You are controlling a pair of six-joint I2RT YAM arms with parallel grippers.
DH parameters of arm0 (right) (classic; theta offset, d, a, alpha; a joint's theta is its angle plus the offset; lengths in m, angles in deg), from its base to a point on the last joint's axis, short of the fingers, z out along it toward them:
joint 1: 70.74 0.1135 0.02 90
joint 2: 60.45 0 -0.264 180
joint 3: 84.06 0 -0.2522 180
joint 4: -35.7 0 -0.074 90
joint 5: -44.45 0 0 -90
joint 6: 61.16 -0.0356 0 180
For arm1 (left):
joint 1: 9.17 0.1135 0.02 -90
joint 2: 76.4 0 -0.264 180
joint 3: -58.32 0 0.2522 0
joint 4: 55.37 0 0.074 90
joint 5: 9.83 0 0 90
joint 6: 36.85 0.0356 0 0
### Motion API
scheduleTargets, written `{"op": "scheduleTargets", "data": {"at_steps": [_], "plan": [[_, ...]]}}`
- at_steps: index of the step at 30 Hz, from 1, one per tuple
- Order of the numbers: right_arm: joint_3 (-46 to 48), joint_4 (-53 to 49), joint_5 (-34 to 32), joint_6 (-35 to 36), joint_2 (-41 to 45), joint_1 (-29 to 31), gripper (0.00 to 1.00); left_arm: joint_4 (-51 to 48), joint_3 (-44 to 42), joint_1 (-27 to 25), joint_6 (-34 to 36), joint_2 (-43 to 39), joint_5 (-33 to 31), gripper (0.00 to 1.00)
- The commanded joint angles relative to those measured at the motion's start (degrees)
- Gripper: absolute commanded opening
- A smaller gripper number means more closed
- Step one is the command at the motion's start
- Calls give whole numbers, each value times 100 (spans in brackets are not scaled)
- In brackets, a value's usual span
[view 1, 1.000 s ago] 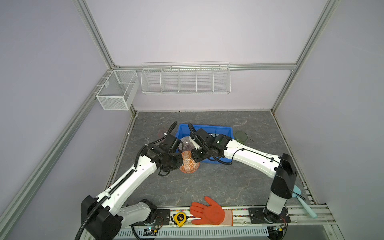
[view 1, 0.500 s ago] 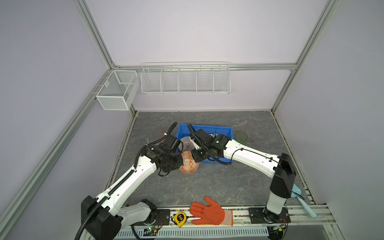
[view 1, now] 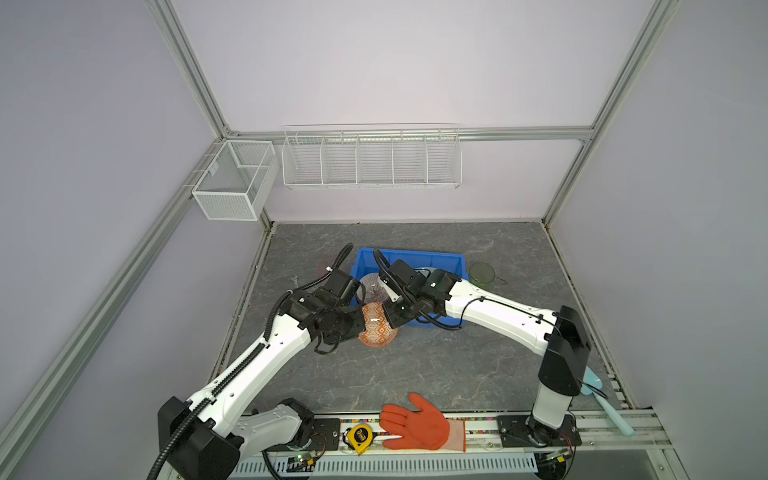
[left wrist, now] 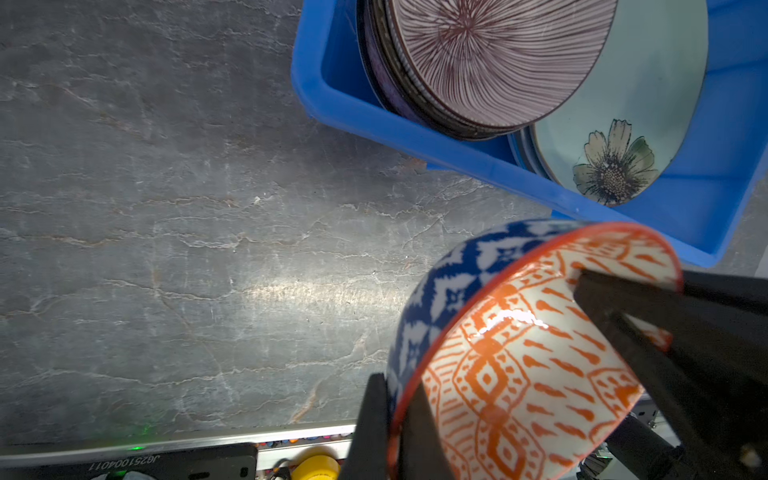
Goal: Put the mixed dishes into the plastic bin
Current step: 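Grasp the orange bowl rim with the right gripper beside the left gripper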
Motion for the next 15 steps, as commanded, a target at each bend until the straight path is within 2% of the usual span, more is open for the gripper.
{"op": "scheduleTargets", "data": {"at_steps": [1,5,15], "plan": [[-65,81,26,-76,3,18,7,211,137,-11,-104,-134,59,2],[-101,37,11,-70,27,20,7,244,130,-11,-74,-169,10,22],[-134,-75,-115,-35,114,8,7,169,268,-3,3,-82,-41,64]]}}
